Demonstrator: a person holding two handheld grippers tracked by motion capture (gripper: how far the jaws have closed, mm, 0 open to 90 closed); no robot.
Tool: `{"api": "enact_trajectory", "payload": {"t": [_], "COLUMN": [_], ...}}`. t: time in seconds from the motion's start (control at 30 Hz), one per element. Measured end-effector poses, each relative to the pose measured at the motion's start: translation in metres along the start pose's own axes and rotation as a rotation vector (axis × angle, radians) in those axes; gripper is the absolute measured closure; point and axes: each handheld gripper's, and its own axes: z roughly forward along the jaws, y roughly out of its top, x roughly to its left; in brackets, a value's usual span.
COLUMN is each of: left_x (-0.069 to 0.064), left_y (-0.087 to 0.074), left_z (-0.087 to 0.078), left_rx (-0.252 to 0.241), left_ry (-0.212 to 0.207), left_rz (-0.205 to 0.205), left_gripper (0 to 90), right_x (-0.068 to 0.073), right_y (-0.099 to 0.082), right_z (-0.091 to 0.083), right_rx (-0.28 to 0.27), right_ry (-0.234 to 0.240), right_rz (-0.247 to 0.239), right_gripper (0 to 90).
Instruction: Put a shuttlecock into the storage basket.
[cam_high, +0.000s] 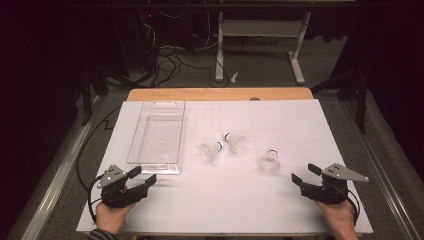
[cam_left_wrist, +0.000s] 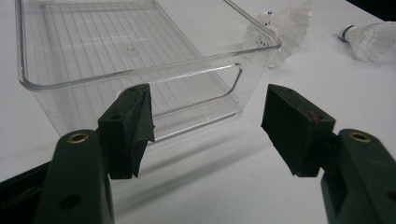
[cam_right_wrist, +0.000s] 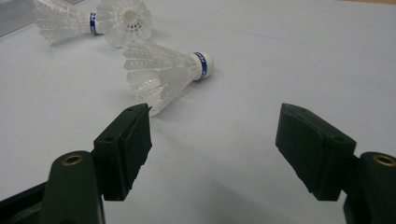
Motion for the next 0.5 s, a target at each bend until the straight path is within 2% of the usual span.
{"api": "enact_trajectory", "payload": {"t": [0.5], "left_x": [-0.0095], "left_y": [-0.0018], "left_z": [0.0048], "left_rx": [0.007], "left_ry": [-0.027], "left_rz": [0.007], "left_gripper": [35.7], "right_x": [0.0006], "right_y": [0.0000], "right_z": [0.0012], "right_rx": [0.006], "right_ry": [0.000], "right_rz": [-0.005], "right_gripper": [27.5]}}
